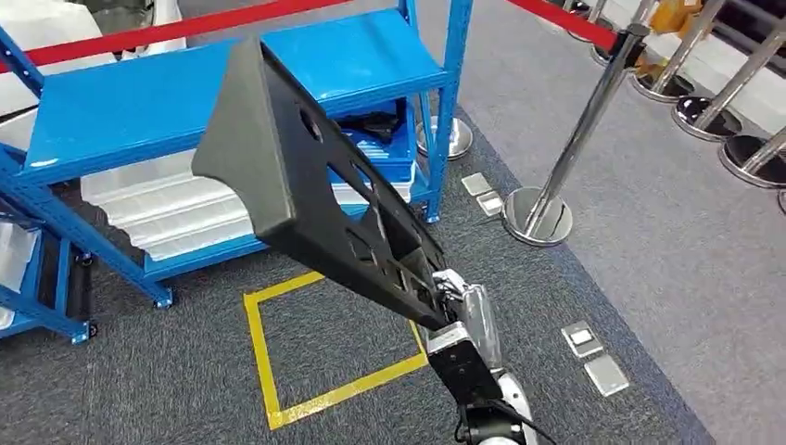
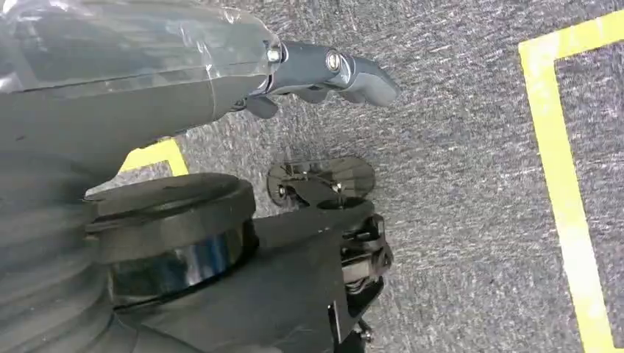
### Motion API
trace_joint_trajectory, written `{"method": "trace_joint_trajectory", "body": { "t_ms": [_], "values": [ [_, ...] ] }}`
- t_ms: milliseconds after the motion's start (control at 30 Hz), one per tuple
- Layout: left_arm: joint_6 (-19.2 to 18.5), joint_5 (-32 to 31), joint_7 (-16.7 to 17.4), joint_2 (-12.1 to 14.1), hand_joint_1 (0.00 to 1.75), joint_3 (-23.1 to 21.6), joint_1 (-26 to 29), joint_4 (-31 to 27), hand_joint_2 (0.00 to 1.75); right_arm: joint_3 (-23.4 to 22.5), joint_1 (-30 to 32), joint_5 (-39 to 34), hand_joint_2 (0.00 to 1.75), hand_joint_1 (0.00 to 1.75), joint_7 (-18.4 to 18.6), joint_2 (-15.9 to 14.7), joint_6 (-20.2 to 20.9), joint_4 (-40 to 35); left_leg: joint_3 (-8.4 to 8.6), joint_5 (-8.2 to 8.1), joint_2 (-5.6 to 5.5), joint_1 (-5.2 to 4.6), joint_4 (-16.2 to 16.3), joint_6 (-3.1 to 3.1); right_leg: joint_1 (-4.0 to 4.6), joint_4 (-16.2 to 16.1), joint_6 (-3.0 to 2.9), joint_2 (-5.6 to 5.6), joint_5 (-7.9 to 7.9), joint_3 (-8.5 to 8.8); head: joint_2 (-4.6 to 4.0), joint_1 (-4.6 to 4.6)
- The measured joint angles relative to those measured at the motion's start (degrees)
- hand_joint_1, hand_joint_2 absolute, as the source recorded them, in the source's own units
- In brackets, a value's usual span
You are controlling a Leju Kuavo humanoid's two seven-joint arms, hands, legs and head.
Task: Take the parts from the cabinet and place them on the table.
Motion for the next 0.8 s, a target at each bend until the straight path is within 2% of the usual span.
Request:
{"method": "trace_joint_trajectory", "body": {
  "t_ms": [33,67,100,133,167,200,233,267,300,333,367,400,433,467,500,567,600,633,667,700,733,767,800],
  "values": [
    [0.0,0.0,0.0,0.0,0.0,0.0,0.0,0.0,1.75,0.0,0.0,0.0,1.75,1.75,0.0,0.0,0.0,0.0,0.12,-0.02,0.47,0.12,0.0,-0.25,0.05,-0.1,-0.29,0.55,0.16,-0.09,0.0,0.02],
    [0.0,0.0,0.0,0.0,0.0,0.0,-0.1,0.0,1.75,0.0,0.0,0.1,1.75,1.75,0.0,0.0,0.0,0.0,0.09,-0.62,0.09,0.32,0.3,-0.74,-0.29,-0.5,-0.89,1.1,0.56,0.08,0.0,0.02],
    [0.0,0.0,0.0,0.0,0.0,0.0,-0.2,0.0,1.75,0.0,0.0,0.1,1.75,1.75,0.0,0.0,0.0,-0.1,0.06,-1.39,-1.45,0.53,1.3,-1.05,-0.3,-0.5,-1.03,1.34,0.64,0.03,0.0,-0.05],
    [0.0,0.0,0.0,0.0,0.0,0.0,-0.2,0.0,1.75,0.0,0.0,0.1,1.75,1.75,0.0,-0.1,0.0,-0.1,-0.35,-2.11,-2.43,0.51,2.0,-1.15,-0.33,-0.5,-1.14,1.59,0.71,-0.04,0.0,-0.18],
    [0.0,0.0,0.0,0.0,0.0,0.0,-0.2,0.0,1.75,0.0,-0.1,0.1,1.75,1.75,0.0,-0.1,0.0,-0.1,-1.68,-4.31,-3.92,0.64,5.3,-1.29,-0.33,-0.5,-1.42,2.02,0.81,-0.15,0.0,-0.39],
    [0.0,0.0,0.0,0.0,0.0,0.0,-0.1,0.0,1.75,0.0,-0.1,0.1,1.75,1.75,0.0,-0.1,0.0,-0.1,-3.62,-6.68,-4.62,0.64,9.8,-1.38,-0.28,-0.5,-1.52,2.58,0.87,-0.26,0.0,-0.57],
    [0.0,0.0,0.1,0.0,0.0,0.0,0.0,0.0,1.75,0.0,0.0,0.1,1.75,1.75,0.0,-0.1,0.0,-0.1,-5.78,-8.65,-4.94,0.58,14.6,-1.41,-0.18,-0.5,-1.61,3.31,0.94,-0.39,0.0,-0.61],
    [0.0,0.0,0.2,0.0,0.0,0.0,0.1,0.0,1.75,0.0,0.0,0.1,1.75,1.75,0.0,-0.1,0.0,-0.1,-7.28,-9.32,-5.05,0.56,17.8,-1.36,-0.13,-0.4,-1.69,4.05,1.0,-0.5,0.0,-0.63],
    [0.0,0.0,0.2,0.0,0.0,0.0,0.2,0.0,1.75,0.0,0.1,0.1,1.75,1.75,0.0,-0.1,0.0,-0.1,-7.44,-8.62,-5.1,0.55,18.1,-1.24,-0.09,-0.3,-1.71,4.76,1.02,-0.53,0.0,-0.61],
    [0.0,0.0,0.2,0.0,0.0,0.0,0.1,0.1,1.75,0.0,0.1,0.1,1.75,1.75,0.0,-0.1,0.0,-0.1,-6.4,-6.78,-5.19,0.55,15.9,-1.02,-0.08,-0.3,-1.7,5.51,1.02,-0.51,0.0,-0.63],
    [0.0,0.0,0.2,0.0,0.0,0.0,0.1,0.1,1.75,0.0,0.1,0.1,1.75,1.75,0.0,-0.1,0.0,-0.1,-4.21,-3.91,-5.42,0.56,11.2,-0.71,-0.08,-0.1,-1.67,6.34,1.03,-0.49,0.0,-0.63],
    [0.0,0.0,0.2,0.0,0.0,0.0,0.1,0.1,1.75,0.0,0.0,0.1,1.75,1.75,0.0,-0.1,0.0,-0.1,-1.86,-1.24,-6.4,0.57,6.1,-0.39,-0.09,0.0,-1.6,7.06,1.01,-0.46,0.0,-0.63],
    [0.0,0.0,0.2,0.0,0.0,0.0,0.1,0.1,1.75,0.0,0.0,0.1,1.75,1.75,0.0,-0.1,0.0,-0.1,-0.49,-0.29,-9.12,0.67,2.1,-0.08,-0.22,0.1,-1.47,7.56,0.96,-0.66,0.0,-0.7],
    [0.0,0.0,0.2,0.1,0.0,0.0,0.1,0.1,1.75,0.0,-0.1,0.1,1.75,1.75,0.0,-0.2,0.0,-0.1,-0.08,-0.51,-10.37,0.92,0.9,-0.06,0.08,0.6,-1.11,8.33,0.94,-1.04,0.0,-0.66],
    [0.0,0.0,0.3,0.1,0.0,0.0,0.1,0.1,1.75,0.0,-0.1,0.1,1.75,1.75,0.0,-0.1,0.0,-0.1,-0.11,-0.73,-9.79,0.62,0.8,-0.14,-0.23,0.5,-0.66,8.85,1.23,-1.43,0.0,-0.74],
    [0.0,0.0,0.2,0.1,0.0,0.0,0.1,0.1,1.75,0.0,0.1,0.1,1.75,1.75,0.1,-0.2,0.0,-0.1,-0.1,-0.61,-8.87,0.39,0.7,0.22,-0.56,0.0,0.14,10.01,1.66,-1.65,0.0,-0.72],
    [0.0,0.0,0.0,-0.1,0.0,0.0,0.0,0.1,1.75,0.0,0.1,0.2,1.75,1.75,0.2,-0.2,0.0,-0.1,0.04,-0.21,-8.03,1.0,-0.2,0.77,-0.2,0.3,0.39,9.93,1.52,-1.74,0.0,-0.7],
    [-0.1,0.0,-0.2,-0.1,0.0,0.0,-0.1,0.2,1.75,0.0,0.2,0.4,1.75,1.75,0.2,-0.2,-0.1,-0.1,0.22,0.04,-7.38,1.01,-0.5,1.05,-0.1,1.2,0.57,6.78,0.74,-1.99,0.0,-0.59],
    [-0.1,0.0,-0.4,-0.1,0.0,0.0,0.0,0.2,1.75,0.0,0.0,0.5,1.75,1.75,0.2,-0.2,-0.1,-0.1,0.2,0.11,-6.67,1.01,-0.6,1.47,-0.06,3.7,0.77,4.6,-1.27,-3.34,0.0,0.13],
    [-0.3,0.1,-0.5,-0.1,0.0,0.0,0.0,0.2,1.75,0.0,-0.1,0.5,1.75,1.75,0.3,-0.2,-0.1,-0.1,0.15,0.1,-5.82,0.94,-0.6,1.49,-0.2,8.0,1.03,3.82,-3.65,-5.35,0.0,0.33],
    [-0.4,0.1,-0.5,-0.1,0.0,0.0,0.2,0.2,1.75,0.0,0.0,0.5,1.75,1.75,0.3,-0.2,-0.1,-0.1,0.13,0.05,-4.97,0.89,-0.6,1.55,-0.36,12.9,1.26,3.54,-5.76,-7.58,0.0,0.37],
    [-0.4,0.2,-0.4,-0.1,0.0,0.0,0.2,0.2,1.75,0.0,0.1,0.5,1.75,1.75,0.3,-0.2,-0.1,-0.1,0.08,0.01,-4.17,0.88,-0.5,1.59,-0.54,16.5,1.49,3.46,-6.88,-9.27,0.0,0.41],
    [-0.4,0.2,-0.3,-0.1,0.0,0.0,0.1,0.2,1.75,0.0,0.2,0.5,1.75,1.75,0.4,-0.3,-0.1,-0.1,0.1,-0.01,-3.39,0.88,-0.5,1.58,-0.73,17.7,1.67,3.38,-6.48,-9.82,0.0,0.48]
  ]
}}
